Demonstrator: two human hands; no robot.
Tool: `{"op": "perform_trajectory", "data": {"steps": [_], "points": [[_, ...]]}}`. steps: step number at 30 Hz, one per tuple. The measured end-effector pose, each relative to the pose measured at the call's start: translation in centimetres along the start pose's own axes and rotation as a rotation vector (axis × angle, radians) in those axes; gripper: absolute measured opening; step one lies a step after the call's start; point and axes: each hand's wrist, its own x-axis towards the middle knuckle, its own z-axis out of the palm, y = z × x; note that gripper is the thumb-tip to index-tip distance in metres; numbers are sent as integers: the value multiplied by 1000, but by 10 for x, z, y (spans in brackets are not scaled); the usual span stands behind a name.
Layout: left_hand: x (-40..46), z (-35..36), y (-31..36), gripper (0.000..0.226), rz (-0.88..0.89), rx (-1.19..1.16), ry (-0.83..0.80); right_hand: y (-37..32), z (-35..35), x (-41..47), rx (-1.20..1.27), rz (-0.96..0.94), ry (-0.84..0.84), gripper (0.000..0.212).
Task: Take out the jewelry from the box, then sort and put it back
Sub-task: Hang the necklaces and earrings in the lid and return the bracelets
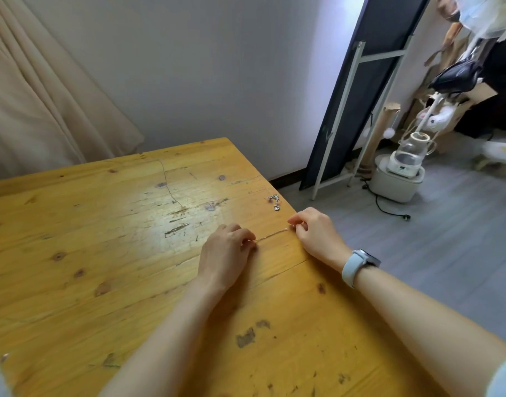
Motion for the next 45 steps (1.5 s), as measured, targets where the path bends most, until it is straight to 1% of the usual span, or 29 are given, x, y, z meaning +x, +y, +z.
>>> {"op": "perform_trajectory", "data": {"steps": [3, 5, 7, 8, 9, 11, 12, 13, 15, 19, 23, 27, 31, 34, 36, 38, 40, 42, 44, 45], "points": [[-4, 2, -4, 24, 41, -17, 5, 2, 3, -1, -123, -37, 18, 26], [-9, 2, -7, 32, 32, -39, 5, 2, 2, -5, -174, -68, 117, 27], [-18, 2, -9, 39, 11, -4, 47, 3, 1, -12, -226, -130, 186, 29], [-24, 1, -10, 41, 8, 47, 64, 5, 2, -16, -251, -160, 174, 32], [-30, 0, -10, 47, 11, 116, 45, 6, 3, -19, -275, -182, 135, 35], [-40, -1, -8, 63, 13, 267, -105, 9, 6, -24, -318, -172, 26, 40], [-43, 1, -9, 65, -5, 312, -179, 11, 6, -25, -333, -152, -15, 42], [-43, 1, -9, 63, -31, 338, -227, 12, 7, -25, -344, -132, -41, 43], [-42, 0, -7, 59, -65, 347, -253, 11, 6, -25, -348, -99, -70, 45], [-45, -1, -7, 56, -61, 300, -213, 7, 6, -28, -295, -70, -94, 47], [-49, -10, -7, 55, -56, 187, -168, -3, 3, -39, -206, -80, -92, 52], [-71, -32, -2, 51, -127, 91, -100, -19, -2, -61, -139, -98, -67, 53], [-114, -63, 9, 38, -182, -43, -14, -44, 1, -111, -35, -125, -27, 40], [-161, -86, 19, 28, -242, -189, 62, -65, 16, -163, 40, -231, -43, 28], [-199, -100, 26, 24, -267, -256, 86, -84, 22, -203, 130, -289, -44, 23], [-240, -107, 30, 21, -287, -268, 95, -102, 25, -243, 243, -312, -69, 20], [-278, -111, 32, 19, -301, -260, 109, -114, 29, -281, 311, -353, -158, 16], [-311, -110, 29, 18, -313, -233, 89, -118, 35, -309, 248, -381, -270, 20], [-337, -105, 26, 23, -307, -148, 54, -115, 43, -326, 75, -413, -317, 28], [-346, -101, 24, 28, -282, -79, 32, -114, 46, -330, 9, -428, -320, 27]]}}
